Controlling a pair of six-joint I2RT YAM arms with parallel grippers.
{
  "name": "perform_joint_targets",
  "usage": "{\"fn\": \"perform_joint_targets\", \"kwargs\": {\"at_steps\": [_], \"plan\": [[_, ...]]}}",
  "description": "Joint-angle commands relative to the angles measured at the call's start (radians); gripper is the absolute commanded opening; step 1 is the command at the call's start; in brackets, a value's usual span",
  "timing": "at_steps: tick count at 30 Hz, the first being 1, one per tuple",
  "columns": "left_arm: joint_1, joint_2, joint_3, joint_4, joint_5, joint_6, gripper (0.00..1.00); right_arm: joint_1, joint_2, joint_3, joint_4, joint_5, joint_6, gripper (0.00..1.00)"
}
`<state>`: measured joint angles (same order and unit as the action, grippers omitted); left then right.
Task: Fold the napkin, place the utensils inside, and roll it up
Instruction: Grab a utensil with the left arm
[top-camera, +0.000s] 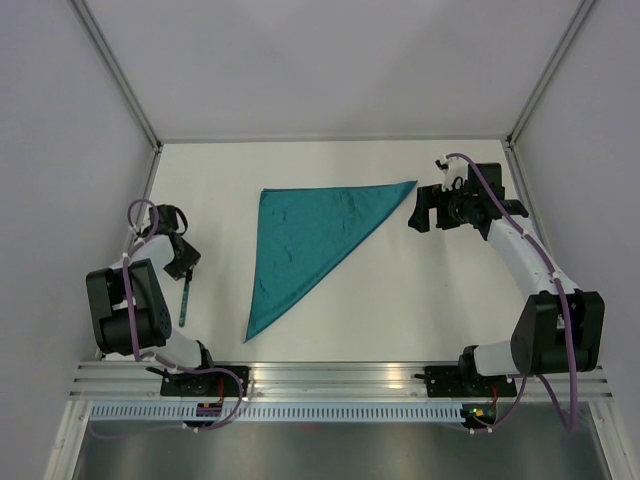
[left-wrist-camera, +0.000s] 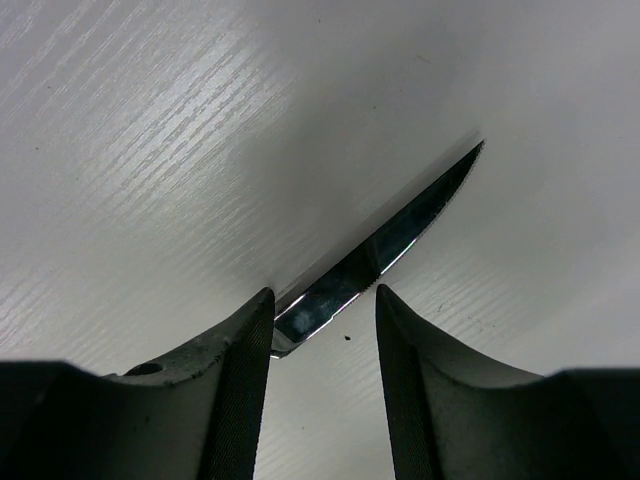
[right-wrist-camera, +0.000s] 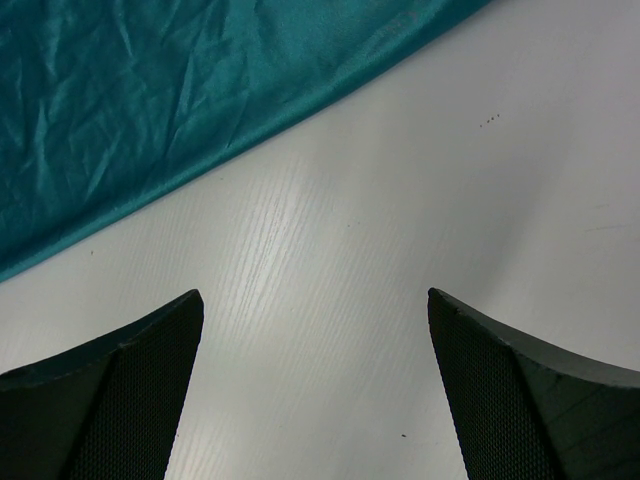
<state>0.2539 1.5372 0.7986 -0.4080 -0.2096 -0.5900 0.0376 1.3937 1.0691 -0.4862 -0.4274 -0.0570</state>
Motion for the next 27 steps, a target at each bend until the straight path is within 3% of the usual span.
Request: {"fn": "perform_joint_targets", "kwargs": {"at_steps": [1, 17, 27], "plan": [[0.002, 0.055, -0.010, 0.005, 0.088, -0.010, 0.50, 0.007, 0.013, -0.003, 0.011, 0.009, 0.002, 0.98], [0.004, 0.115, 0.034, 0.006, 0.127, 0.010, 0.38, 0.018, 0.027, -0.003, 0.012, 0.021, 0.000, 0.97], [-0.001, 0.106, 0.048, 0.005, 0.121, -0.017, 0.40, 0.021, 0.036, 0.000, 0.011, 0.030, -0.003, 0.97]]}}
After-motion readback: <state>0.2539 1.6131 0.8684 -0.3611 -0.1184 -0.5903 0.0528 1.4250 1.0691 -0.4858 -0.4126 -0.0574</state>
